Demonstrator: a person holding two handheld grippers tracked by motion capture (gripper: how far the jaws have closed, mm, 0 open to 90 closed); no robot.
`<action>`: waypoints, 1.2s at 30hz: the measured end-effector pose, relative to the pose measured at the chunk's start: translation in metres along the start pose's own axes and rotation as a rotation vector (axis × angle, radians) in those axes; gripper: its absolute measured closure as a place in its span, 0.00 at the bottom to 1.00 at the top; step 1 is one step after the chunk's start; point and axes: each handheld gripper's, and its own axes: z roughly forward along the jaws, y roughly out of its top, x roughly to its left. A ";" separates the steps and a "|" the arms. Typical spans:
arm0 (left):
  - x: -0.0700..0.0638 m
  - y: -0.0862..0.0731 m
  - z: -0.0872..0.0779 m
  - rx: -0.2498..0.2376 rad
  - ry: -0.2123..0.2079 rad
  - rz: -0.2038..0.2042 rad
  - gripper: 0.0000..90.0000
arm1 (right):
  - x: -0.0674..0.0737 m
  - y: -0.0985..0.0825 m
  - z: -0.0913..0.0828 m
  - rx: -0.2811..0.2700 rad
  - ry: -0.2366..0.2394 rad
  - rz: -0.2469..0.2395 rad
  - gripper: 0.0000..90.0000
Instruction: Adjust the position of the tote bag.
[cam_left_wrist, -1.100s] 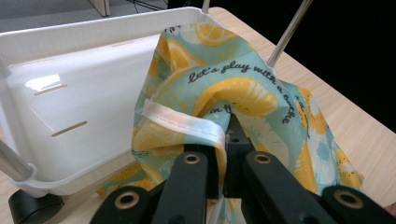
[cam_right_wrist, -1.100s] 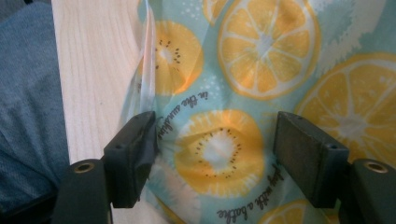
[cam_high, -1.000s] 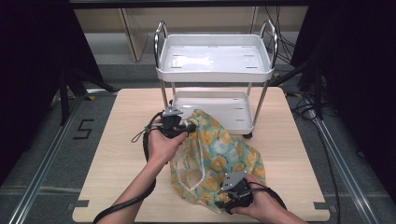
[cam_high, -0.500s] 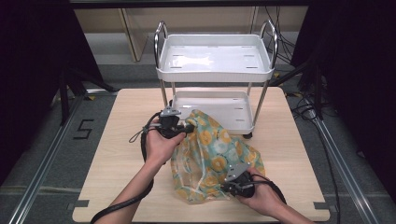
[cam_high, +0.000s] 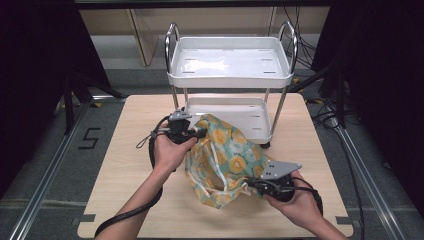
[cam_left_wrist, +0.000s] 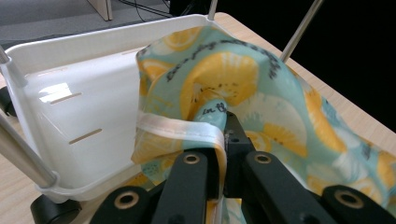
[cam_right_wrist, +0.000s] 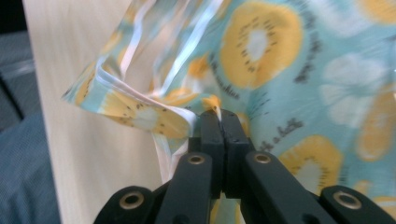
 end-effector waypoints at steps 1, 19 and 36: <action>0.001 0.000 -0.001 0.007 0.006 0.009 0.98 | -0.006 0.005 -0.007 -0.031 -0.021 0.008 1.00; 0.007 0.009 0.002 -0.055 -0.002 -0.003 0.95 | -0.078 0.036 -0.035 -0.202 -0.219 0.180 1.00; -0.008 0.008 0.032 -0.020 -0.003 0.062 0.87 | -0.108 0.007 -0.039 -0.182 -0.316 0.251 1.00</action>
